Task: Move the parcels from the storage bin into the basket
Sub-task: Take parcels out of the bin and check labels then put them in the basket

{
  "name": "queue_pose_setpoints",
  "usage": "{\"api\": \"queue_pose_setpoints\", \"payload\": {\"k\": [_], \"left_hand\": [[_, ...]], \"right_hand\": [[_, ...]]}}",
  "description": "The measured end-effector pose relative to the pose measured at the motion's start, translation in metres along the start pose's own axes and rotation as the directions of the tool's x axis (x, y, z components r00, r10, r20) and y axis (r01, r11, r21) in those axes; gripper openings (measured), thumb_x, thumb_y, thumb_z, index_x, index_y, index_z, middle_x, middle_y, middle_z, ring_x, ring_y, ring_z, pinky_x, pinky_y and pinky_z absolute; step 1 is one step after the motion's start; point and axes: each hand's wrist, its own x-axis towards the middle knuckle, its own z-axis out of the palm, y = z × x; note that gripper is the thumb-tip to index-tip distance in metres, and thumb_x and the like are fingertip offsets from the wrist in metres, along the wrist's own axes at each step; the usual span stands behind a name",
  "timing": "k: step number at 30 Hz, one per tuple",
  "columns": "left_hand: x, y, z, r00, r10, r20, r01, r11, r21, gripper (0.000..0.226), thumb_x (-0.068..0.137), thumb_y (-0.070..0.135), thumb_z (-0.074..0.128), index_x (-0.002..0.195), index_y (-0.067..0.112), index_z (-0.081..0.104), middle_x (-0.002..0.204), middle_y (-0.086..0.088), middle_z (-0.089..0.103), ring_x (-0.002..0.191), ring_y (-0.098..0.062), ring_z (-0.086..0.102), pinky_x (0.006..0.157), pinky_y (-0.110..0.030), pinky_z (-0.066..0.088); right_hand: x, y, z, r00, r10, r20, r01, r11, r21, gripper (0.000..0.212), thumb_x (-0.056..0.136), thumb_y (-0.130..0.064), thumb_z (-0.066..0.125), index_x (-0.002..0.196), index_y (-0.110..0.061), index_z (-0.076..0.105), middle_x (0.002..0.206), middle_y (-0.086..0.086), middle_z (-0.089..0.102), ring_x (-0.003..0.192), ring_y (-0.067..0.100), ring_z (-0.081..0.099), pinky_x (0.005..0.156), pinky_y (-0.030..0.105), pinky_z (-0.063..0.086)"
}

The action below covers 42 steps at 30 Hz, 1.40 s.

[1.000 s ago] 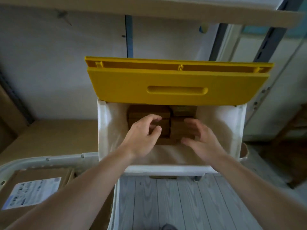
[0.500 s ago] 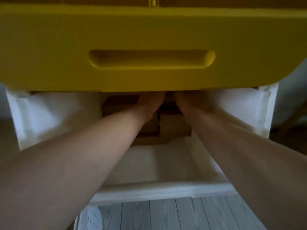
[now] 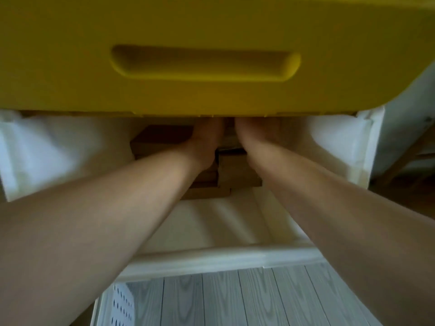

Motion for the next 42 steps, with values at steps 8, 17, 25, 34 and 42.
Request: {"api": "queue_pose_setpoints", "payload": {"k": [8, 17, 25, 34, 42], "left_hand": [[-0.055, 0.009, -0.022, 0.979, -0.010, -0.201, 0.005, 1.000, -0.026, 0.034, 0.075, 0.037, 0.076, 0.103, 0.022, 0.064, 0.113, -0.010, 0.070, 0.099, -0.032, 0.067, 0.090, -0.048, 0.057], [-0.158, 0.034, -0.091, 0.972, -0.223, 0.080, 0.229, 0.970, -0.078, 0.053, 0.075, 0.000, 0.081, 0.126, 0.005, 0.065, 0.104, -0.025, 0.074, 0.076, -0.034, 0.074, 0.065, -0.049, 0.061], [-0.234, 0.035, -0.142, 0.981, -0.048, 0.187, 0.090, 0.971, -0.223, 0.062, 0.066, 0.004, 0.074, 0.127, 0.014, 0.064, 0.114, -0.015, 0.075, 0.107, -0.031, 0.071, 0.089, -0.044, 0.057], [-0.284, 0.044, -0.201, 0.966, 0.233, -0.115, -0.249, 0.956, -0.155, 0.055, 0.080, 0.029, 0.072, 0.130, 0.033, 0.051, 0.111, -0.002, 0.075, 0.101, -0.021, 0.074, 0.086, -0.050, 0.061], [-0.313, 0.037, -0.269, 0.936, 0.212, -0.280, -0.287, 0.922, -0.259, 0.045, 0.086, 0.032, 0.060, 0.130, 0.038, 0.054, 0.114, -0.002, 0.074, 0.102, -0.023, 0.074, 0.084, -0.054, 0.060]], "right_hand": [[-0.072, -0.005, -0.033, 0.936, 0.230, -0.267, -0.194, 0.969, 0.155, 0.027, 0.071, -0.034, 0.069, 0.094, -0.019, 0.067, 0.096, 0.004, 0.070, 0.095, 0.029, 0.065, 0.089, 0.042, 0.056], [-0.137, -0.015, -0.059, 0.943, 0.327, -0.065, -0.291, 0.903, 0.315, 0.021, 0.081, -0.018, 0.072, 0.099, -0.022, 0.061, 0.096, 0.003, 0.065, 0.085, 0.019, 0.062, 0.070, 0.034, 0.052], [-0.182, -0.050, -0.062, 0.909, 0.383, 0.164, -0.399, 0.687, 0.608, 0.012, 0.083, -0.015, 0.069, 0.092, -0.013, 0.061, 0.092, 0.013, 0.068, 0.088, 0.032, 0.067, 0.079, 0.052, 0.060], [-0.218, -0.096, 0.005, 0.881, 0.215, 0.422, -0.458, 0.612, 0.645, 0.019, 0.089, -0.017, 0.065, 0.073, -0.015, 0.055, 0.074, 0.011, 0.063, 0.067, 0.026, 0.065, 0.063, 0.039, 0.055], [-0.239, -0.124, 0.073, 0.795, 0.050, 0.604, -0.440, 0.733, 0.518, 0.027, 0.095, -0.026, 0.059, 0.111, -0.005, 0.068, 0.089, 0.007, 0.071, 0.079, 0.019, 0.070, 0.065, 0.036, 0.057]]}}
